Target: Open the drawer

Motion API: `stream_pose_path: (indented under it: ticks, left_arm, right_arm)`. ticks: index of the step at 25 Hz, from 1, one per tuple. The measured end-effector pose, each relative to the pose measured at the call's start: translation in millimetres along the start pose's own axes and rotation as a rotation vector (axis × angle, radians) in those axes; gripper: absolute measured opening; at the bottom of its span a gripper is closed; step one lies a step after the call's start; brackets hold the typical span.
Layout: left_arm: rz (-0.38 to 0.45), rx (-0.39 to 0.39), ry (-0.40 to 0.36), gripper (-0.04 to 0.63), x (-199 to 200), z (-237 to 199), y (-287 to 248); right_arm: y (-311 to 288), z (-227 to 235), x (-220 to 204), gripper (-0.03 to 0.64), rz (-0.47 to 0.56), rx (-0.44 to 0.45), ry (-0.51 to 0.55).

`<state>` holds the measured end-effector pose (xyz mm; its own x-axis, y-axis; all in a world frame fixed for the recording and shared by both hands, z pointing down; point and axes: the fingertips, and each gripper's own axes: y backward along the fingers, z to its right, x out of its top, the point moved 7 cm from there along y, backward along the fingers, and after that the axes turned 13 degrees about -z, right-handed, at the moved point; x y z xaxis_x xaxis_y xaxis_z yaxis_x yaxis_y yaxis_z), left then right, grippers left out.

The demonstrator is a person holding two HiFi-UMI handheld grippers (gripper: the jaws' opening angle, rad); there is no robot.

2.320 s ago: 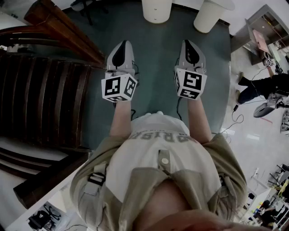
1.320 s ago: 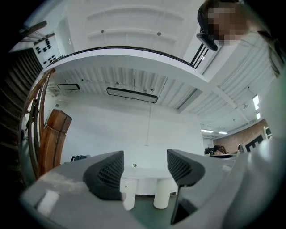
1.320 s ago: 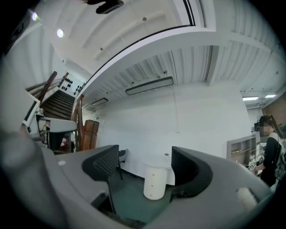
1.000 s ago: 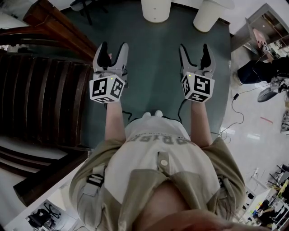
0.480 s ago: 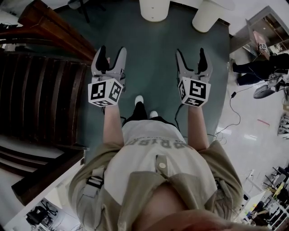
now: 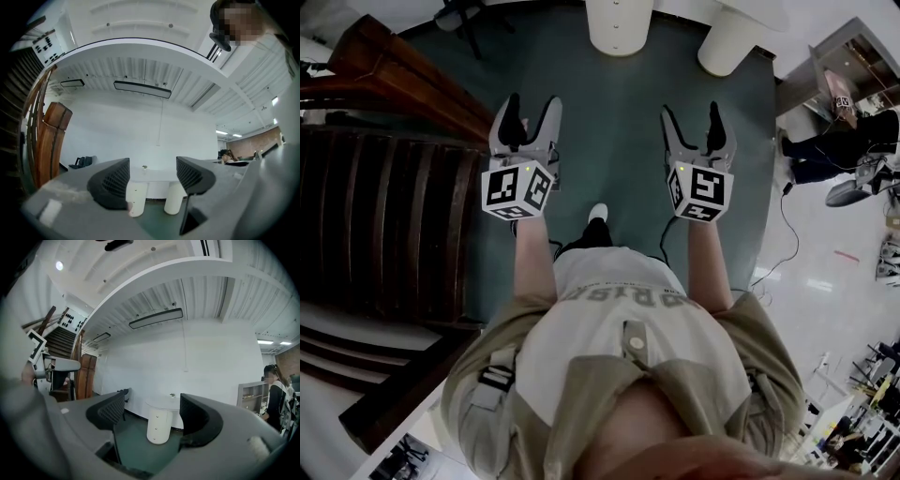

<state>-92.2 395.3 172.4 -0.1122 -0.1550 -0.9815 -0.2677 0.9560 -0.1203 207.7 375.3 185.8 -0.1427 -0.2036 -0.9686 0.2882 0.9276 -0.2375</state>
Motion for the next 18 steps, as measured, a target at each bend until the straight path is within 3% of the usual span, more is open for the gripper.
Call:
stream_pose_path:
  ticks: [11, 18]
  left_arm:
    - [0.017, -0.077, -0.027, 0.319, 40, -66, -75]
    - [0.001, -0.094, -0.013, 0.319, 40, -90, -103]
  right_arm:
    - [-84, -23, 40, 0.360, 0.029, -0.052, -0.004]
    - [-112, -28, 46, 0.360, 0.020, -0.073, 0.009]
